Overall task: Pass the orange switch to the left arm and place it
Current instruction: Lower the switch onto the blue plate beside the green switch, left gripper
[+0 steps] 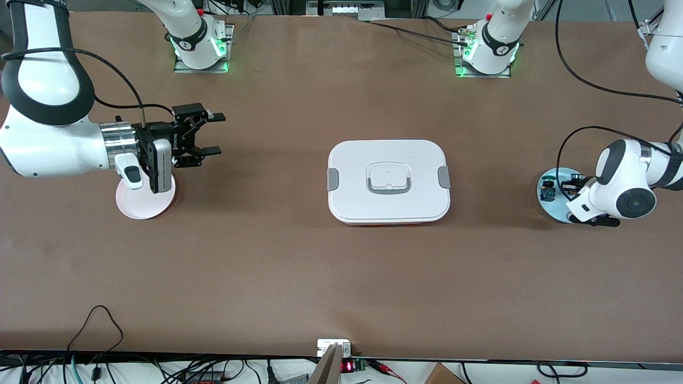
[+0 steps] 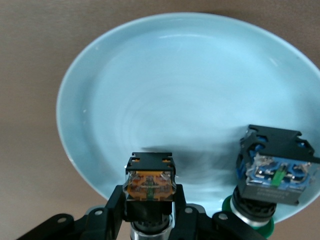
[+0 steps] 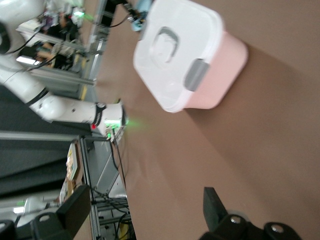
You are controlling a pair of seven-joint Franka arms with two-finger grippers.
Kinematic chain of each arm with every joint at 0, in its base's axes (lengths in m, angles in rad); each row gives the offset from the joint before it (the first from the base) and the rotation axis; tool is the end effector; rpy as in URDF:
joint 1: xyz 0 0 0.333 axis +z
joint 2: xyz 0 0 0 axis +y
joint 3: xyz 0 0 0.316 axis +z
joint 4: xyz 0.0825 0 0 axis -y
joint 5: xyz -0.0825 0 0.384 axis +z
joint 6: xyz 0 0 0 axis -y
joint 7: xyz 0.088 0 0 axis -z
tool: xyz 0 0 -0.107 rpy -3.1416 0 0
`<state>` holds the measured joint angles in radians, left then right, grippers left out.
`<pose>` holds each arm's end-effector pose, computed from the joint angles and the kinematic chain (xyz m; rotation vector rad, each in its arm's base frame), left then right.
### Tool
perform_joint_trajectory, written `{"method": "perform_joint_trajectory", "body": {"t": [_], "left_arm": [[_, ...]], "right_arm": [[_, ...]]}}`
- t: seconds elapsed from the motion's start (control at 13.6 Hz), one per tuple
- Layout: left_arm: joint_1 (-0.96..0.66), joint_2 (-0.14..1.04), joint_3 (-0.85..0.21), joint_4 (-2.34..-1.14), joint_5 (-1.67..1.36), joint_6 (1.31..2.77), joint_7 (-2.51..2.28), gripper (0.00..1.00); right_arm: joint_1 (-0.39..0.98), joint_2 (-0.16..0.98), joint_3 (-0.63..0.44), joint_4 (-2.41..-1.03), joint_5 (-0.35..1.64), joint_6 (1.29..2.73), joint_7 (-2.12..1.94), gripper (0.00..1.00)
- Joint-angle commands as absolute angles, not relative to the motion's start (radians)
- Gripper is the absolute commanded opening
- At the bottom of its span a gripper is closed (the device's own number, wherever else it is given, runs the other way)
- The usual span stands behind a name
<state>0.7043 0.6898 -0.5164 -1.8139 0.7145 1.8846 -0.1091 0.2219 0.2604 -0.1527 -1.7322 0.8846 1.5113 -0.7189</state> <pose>0.5714 0.1688 0.1699 -2.8118 0.1215 0.6800 0.5818 0.1343 0.4353 -2.0976 -0.6622 0.1822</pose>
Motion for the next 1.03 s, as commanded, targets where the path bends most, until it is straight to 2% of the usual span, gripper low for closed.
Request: {"method": "perform_joint_trajectory", "body": {"t": [0.0, 0.22, 0.44, 0.59, 0.96], "left_arm": [[0.69, 0.704, -0.528, -1.78, 0.753, 1.881, -0.124, 0.08], [0.687, 0.721, -0.529, -1.758, 0.801, 1.881, -0.124, 0.34], [0.686, 0.729, -0.529, -1.752, 0.799, 1.879, -0.124, 0.45], [0.693, 0.726, -0.532, -1.749, 0.796, 1.882, -0.104, 1.0], [0.706, 0.648, -0.604, -1.672, 0.695, 1.836, -0.086, 1.0]], "right_arm": [[0.23, 0.242, -0.147, -1.73, 0.813, 1.542, -0.533, 1.0], [0.23, 0.253, -0.147, -1.726, 0.648, 1.594, -0.376, 1.0], [0.229, 0.258, -0.143, -1.724, 0.479, 1.595, -0.162, 1.0], [0.235, 0.259, -0.14, -1.717, 0.353, 1.589, -0.085, 1.0], [0.235, 0.249, -0.138, -1.626, -0.05, 1.531, -0.012, 1.0]]}}
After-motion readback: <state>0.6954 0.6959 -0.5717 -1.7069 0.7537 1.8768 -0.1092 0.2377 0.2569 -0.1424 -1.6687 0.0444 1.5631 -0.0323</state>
